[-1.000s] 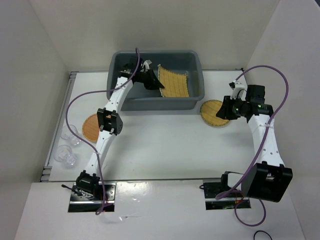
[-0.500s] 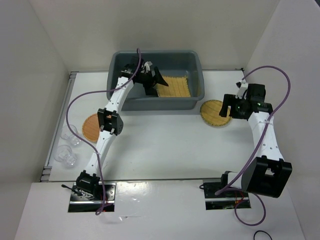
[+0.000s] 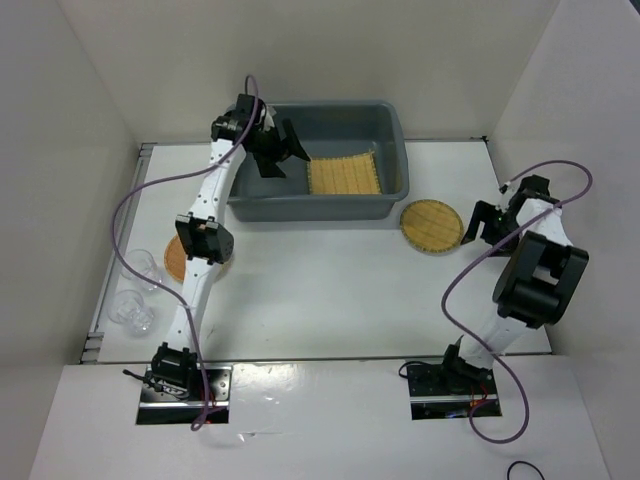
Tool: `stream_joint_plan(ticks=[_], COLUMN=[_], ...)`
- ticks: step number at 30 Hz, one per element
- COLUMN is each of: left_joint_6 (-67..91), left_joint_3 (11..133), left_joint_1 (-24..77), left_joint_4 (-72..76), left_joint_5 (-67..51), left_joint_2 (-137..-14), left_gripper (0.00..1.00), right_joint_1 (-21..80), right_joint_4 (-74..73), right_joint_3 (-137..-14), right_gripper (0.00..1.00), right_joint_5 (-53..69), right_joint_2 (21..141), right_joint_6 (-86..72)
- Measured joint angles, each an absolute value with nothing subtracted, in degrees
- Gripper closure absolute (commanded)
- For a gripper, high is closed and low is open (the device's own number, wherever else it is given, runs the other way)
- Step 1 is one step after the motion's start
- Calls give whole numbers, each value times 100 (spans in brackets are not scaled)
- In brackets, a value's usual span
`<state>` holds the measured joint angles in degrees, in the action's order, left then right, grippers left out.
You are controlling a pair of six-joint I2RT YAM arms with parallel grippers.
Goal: Place the mixed dishes into the plastic bin
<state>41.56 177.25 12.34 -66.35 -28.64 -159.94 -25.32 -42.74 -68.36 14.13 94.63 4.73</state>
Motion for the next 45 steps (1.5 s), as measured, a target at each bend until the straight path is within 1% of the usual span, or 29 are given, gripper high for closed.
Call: stream_joint_plan(ticks=[4,7,12,13,19,23,26,27,28,29,30,31,36,39,42,45], left_joint_6=[3918,3750,3667,3667,3774,3806,3865,3903,3922,3929,3933,3933,3942,3948,3944,3894], left_joint_3=[17725,17729,17753,17808,17922,17839,17812,17806,17771,17675,17600,17487,17262,17305,17445,17548], left_joint_1=[1243,1369,2051,2202,3004,3280,3380,3382,3378,3354,3334,3297,3109,3006,2936,2915], left_joint_4=[-6997,-7207,-7266,-7266,-7312,-7426,-7478,-7481,-7481,-7481,-7487,-7489,-7507,-7513,-7535,-7553], left_joint_5=[-2196,-1758,-1446,-1437,-1415,-1334,-1332,-1332,-1332,-1334,-1334,-1334,-1306,-1271,-1061,-539], left_joint_2=[-15283,-14582,-13378,-13242,-12978,-13021,-13021,-13019,-13002,-12962,-12934,-12888,-12792,-12779,-12735,-12510], left_gripper=[0,0,0,0,0,0,0,0,0,0,0,0,0,0,0,0], right_joint_1=[-2961,-3070,-3076,-3076,-3083,-3085,-3085,-3085,-3085,-3085,-3085,-3081,-3079,-3120,-3192,-3267], right_joint_4=[-4442,-4530,-4884,-4950,-5275,-5437,-5603,-5645,-5664,-5664,-5631,-5531,-5448,-5238,-5133,-4919], right_joint_3=[-7277,-7511,-8051,-8143,-8490,-8656,-8868,-8927,-8969,-8993,-9006,-9013,-9072,-8759,-8243,-7881], right_gripper=[14,14,15,17,17,27,40,45,63,76,90,100,100,100,100,100], right_joint_5=[1900,2298,3271,3489,4694,5363,5793,5935,6031,6069,6069,6101,6370,6361,6003,5352], right_joint_2=[10377,10951,11622,11745,12324,12717,13107,13233,13340,13419,13500,13570,13664,13441,12809,11806], right_joint_6=[692,827,969,996,1031,1033,1046,1048,1059,1125,1131,1302,1313,1221,1168,1205])
